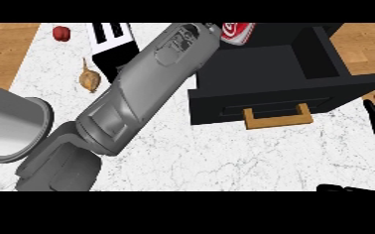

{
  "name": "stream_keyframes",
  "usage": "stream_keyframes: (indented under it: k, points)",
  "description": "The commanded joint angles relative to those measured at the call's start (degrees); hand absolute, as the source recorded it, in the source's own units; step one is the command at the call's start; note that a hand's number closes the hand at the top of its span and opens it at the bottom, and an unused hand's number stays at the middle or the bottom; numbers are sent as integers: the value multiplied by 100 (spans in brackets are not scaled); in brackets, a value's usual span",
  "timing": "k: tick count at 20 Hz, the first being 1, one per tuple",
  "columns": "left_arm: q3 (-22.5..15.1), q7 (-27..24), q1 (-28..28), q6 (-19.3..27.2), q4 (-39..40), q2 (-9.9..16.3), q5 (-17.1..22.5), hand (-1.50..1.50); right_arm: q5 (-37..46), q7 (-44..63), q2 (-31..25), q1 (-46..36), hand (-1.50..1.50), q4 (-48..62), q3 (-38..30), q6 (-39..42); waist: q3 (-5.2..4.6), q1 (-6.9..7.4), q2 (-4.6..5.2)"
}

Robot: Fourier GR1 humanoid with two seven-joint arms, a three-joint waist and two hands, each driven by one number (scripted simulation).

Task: Pick up the can, place it into the drawer and close the drawer

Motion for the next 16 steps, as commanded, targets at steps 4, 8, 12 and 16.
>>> stream_keyframes:
  k: [4, 8, 12, 16]
  points:
    - [-411, -432, 101, 135, 321, 0, 275, 150, 188, -46, 119, -87, -150, 42, 216, -61, 1, -116, 45]
    - [-703, -414, 130, 246, 345, 0, 327, 150, 55, -230, -147, -148, -150, 346, -77, 125, 5, -129, 42]
    - [-818, -821, 312, 226, 542, 0, 314, 150, 28, -240, 6, -108, -150, 96, 98, 105, 2, -182, 58]
    - [-1031, -559, 278, 609, 532, 0, 453, -150, 111, 57, -12, -364, -150, 74, 134, -71, 1, -235, 72]
